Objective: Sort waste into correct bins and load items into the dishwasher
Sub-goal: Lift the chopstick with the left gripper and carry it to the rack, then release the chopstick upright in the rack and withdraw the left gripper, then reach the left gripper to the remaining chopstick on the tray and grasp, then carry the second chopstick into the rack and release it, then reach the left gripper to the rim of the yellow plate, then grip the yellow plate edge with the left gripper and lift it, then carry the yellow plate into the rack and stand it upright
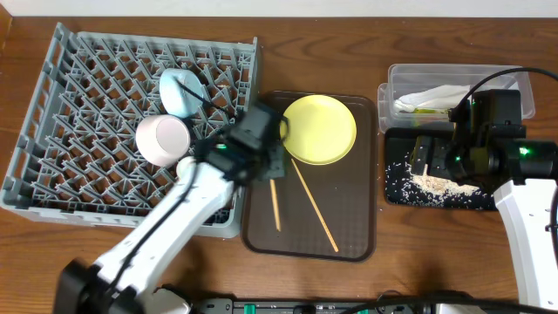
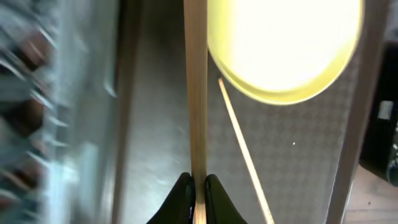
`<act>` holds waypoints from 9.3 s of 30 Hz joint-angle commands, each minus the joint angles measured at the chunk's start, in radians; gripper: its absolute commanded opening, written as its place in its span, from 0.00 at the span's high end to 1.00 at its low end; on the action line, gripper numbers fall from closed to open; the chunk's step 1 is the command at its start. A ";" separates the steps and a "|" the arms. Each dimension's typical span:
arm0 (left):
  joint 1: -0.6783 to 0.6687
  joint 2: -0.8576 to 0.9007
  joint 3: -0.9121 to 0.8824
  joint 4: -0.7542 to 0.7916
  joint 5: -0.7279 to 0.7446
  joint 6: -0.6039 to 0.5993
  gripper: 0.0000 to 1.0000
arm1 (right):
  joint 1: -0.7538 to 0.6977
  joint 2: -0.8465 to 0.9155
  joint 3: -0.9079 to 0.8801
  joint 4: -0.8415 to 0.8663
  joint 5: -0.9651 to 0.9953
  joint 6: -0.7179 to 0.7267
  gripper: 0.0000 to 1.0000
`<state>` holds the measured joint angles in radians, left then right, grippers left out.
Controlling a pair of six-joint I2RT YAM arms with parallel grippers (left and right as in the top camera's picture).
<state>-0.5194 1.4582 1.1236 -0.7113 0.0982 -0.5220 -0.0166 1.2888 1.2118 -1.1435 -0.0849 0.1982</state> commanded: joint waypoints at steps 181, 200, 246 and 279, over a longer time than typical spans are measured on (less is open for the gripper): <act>0.045 0.314 0.503 -0.060 0.054 0.454 0.28 | -0.016 -0.008 0.016 -0.002 0.009 0.011 0.03; -0.240 0.659 0.503 0.092 -0.036 0.696 0.27 | -0.016 -0.008 0.016 -0.013 0.009 0.011 0.03; -0.276 0.650 0.453 0.065 -0.040 0.693 0.92 | -0.016 -0.008 0.016 -0.027 0.009 0.011 0.03; 0.224 0.162 0.454 0.108 0.491 0.456 0.92 | -0.016 -0.008 0.016 -0.020 0.010 0.010 0.03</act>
<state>-0.3614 1.6321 1.5784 -0.6048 0.3809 -0.0315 -0.0166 1.2888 1.2118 -1.1648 -0.0849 0.1986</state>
